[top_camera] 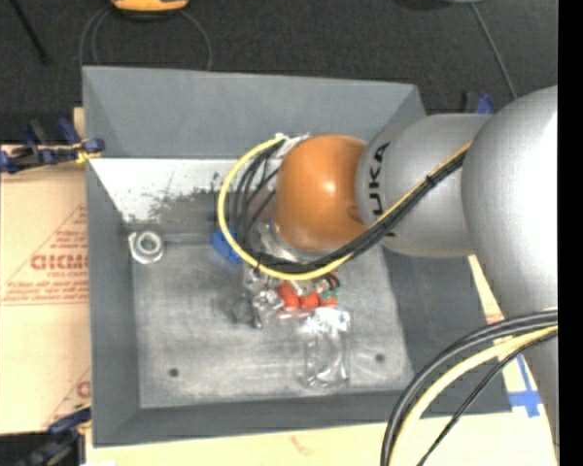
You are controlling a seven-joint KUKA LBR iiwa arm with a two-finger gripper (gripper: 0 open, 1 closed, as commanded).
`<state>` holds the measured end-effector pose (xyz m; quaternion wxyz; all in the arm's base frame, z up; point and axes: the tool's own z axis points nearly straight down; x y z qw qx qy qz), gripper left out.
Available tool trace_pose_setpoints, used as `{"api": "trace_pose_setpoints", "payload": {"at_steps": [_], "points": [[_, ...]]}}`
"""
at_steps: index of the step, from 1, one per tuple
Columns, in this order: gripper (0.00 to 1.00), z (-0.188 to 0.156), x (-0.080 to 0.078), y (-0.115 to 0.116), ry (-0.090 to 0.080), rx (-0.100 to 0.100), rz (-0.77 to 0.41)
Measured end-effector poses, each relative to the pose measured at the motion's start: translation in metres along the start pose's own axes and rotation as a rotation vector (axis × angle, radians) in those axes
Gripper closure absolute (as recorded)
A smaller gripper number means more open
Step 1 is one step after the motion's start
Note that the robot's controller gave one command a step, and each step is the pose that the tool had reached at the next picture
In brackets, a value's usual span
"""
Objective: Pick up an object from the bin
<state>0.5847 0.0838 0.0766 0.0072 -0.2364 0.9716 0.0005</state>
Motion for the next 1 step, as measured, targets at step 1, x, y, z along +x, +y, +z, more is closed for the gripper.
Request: {"api": "trace_pose_setpoints", "payload": {"at_steps": [1], "points": [[1.00,-0.2031,0.0480,-0.0155,0.005,0.001,-0.410]]}}
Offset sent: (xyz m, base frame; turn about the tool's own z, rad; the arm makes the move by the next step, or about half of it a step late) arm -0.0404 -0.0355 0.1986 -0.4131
